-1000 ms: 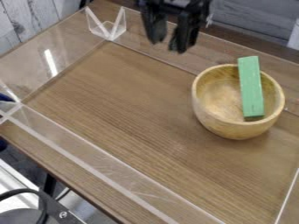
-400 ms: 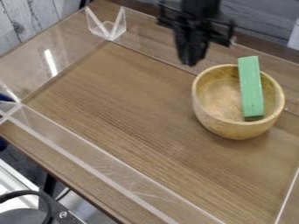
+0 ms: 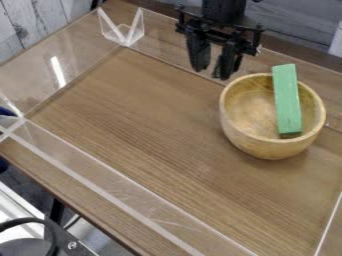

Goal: Put the green block in the brown bowl

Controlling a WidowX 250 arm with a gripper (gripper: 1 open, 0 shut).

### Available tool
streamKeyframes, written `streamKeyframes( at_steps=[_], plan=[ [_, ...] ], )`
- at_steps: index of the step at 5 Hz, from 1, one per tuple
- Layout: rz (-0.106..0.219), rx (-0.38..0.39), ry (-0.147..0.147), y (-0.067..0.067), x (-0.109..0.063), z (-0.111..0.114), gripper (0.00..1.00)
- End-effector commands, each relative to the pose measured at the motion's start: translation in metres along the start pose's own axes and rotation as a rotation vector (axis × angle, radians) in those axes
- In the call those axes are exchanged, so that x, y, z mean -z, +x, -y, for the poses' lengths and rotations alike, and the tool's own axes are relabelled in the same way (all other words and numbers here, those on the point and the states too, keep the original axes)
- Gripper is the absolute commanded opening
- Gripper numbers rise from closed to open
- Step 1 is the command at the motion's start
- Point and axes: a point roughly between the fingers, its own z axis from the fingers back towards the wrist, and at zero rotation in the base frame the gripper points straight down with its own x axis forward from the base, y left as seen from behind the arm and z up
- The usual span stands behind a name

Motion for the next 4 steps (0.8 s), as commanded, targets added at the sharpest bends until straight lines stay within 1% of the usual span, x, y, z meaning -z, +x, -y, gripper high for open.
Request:
streamKeyframes(
  at_steps=[1,2,3,4],
  plan=[
    [0.075,-0.021,0.004,-0.005,-0.035,0.0,1.0],
    [0.073,0.054,0.036,-0.007,-0.045,-0.001,1.0],
    [0.07,0.154,0.047,-0.001,-0.041,0.002,1.0],
    [0.059,0.184,0.067,-0.002,-0.028,0.0,1.0]
  ],
)
